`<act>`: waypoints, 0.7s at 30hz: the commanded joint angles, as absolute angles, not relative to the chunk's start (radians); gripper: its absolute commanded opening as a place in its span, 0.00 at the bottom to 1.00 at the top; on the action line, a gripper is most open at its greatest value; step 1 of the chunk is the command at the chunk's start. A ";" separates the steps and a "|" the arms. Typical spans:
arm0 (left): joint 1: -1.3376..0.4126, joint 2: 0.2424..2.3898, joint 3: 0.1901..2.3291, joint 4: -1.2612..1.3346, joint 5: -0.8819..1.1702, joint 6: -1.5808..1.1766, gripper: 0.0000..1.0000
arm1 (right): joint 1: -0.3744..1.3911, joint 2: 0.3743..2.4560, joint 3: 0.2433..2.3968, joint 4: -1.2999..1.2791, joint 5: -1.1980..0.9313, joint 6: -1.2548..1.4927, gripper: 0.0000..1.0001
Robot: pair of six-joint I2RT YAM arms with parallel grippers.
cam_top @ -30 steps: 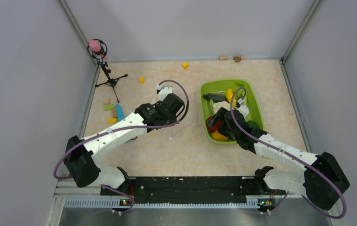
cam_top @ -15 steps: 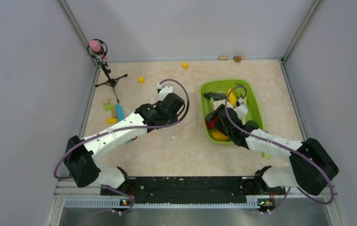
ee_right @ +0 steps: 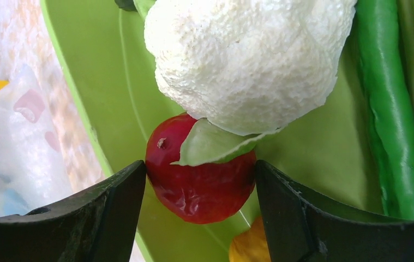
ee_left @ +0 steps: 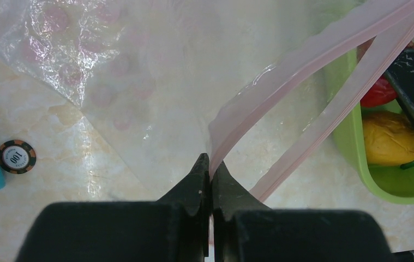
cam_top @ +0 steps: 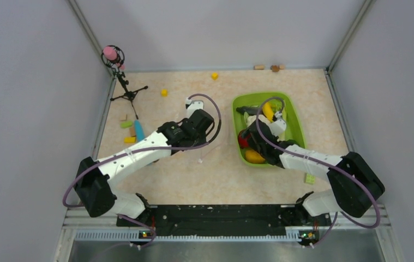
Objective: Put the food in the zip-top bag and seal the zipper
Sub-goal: Pick up the fake fruit from the bin.
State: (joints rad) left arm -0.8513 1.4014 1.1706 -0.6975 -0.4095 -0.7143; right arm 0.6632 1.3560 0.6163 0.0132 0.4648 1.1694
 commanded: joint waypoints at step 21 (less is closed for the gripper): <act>-0.848 1.296 1.037 -0.561 -0.388 -0.673 0.00 | 0.665 0.974 0.604 -0.048 0.358 0.789 0.27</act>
State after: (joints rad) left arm -0.8513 1.3403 1.0542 -0.6197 -0.4011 -0.6773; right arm 0.6636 1.0500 0.5697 -0.0399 0.4469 0.9417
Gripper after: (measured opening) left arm 0.015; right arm 0.542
